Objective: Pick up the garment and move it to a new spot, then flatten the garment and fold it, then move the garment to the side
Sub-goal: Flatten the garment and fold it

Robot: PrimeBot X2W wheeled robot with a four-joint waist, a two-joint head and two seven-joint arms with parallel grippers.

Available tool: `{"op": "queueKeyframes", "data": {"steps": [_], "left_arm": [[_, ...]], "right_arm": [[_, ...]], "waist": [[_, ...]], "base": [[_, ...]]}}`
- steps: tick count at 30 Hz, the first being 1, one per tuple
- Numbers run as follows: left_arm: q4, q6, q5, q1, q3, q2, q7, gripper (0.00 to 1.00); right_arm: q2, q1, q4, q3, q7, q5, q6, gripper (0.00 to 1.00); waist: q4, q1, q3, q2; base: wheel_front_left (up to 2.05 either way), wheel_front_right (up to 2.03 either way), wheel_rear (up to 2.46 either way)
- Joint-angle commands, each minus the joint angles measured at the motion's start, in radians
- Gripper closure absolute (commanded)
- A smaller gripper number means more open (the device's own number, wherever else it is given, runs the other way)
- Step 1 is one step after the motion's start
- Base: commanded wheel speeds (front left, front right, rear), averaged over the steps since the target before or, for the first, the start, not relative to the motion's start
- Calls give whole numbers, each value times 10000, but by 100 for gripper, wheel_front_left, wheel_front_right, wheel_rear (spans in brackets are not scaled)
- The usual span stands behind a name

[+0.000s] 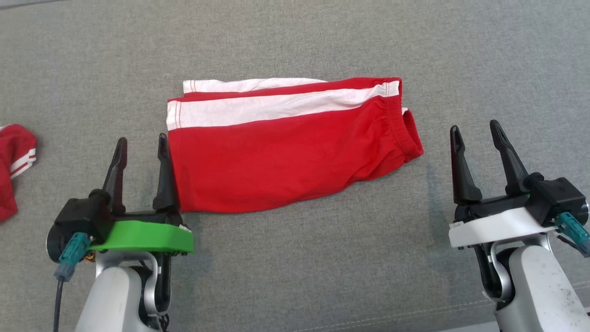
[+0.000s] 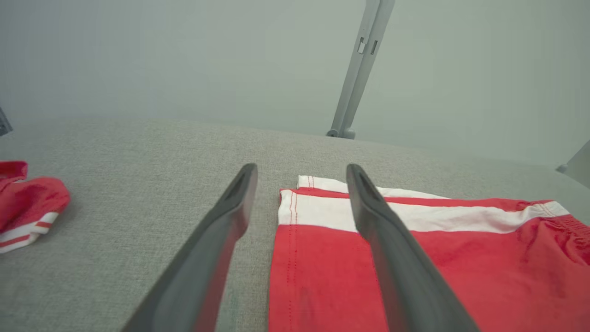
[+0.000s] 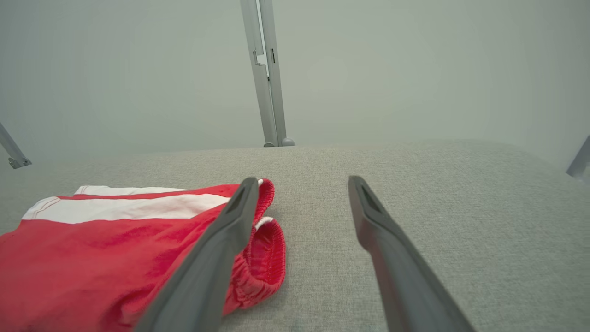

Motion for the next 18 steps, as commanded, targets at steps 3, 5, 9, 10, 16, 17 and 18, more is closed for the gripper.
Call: {"op": "queueKeyframes", "data": {"steps": [3, 5, 9, 10, 16, 17, 18], "left_arm": [[-300, 219, 482, -3, 156, 224, -455, 0], [-442, 231, 667, -3, 236, 333, -590, 0], [-556, 216, 950, 273, 371, 580, -672, 0], [-573, 232, 1017, 322, 375, 635, -684, 0], [-636, 199, 1048, 473, 238, 693, -688, 0], [-642, 192, 1043, 488, 201, 684, -662, 0], [-652, 193, 1039, 477, 182, 674, -634, 0]], "right_arm": [[-87, 72, 56, 24, -40, -170, -3, 0], [-128, 92, 77, 18, -40, -260, -3, 0], [-130, 160, 146, 0, -40, -292, -3, 0], [-137, 167, 176, -5, -40, -286, -3, 0], [-152, 203, 352, -43, -40, -184, -3, 0], [-159, 197, 392, -48, -40, -175, -3, 0], [-165, 170, 443, -53, -39, -150, -3, 0]], "waist": [[51, 0, -260, 0], [86, 0, -336, 0], [123, 0, -473, 0], [126, 0, -494, 0], [176, 0, -567, 0], [200, 0, -563, 0], [229, 0, -547, 0]], "base": [[0, 0, 0], [0, 0, 0], [0, 0, 0], [0, 0, 0], [0, 0, 0], [0, 0, 0], [0, 0, 0]]}}
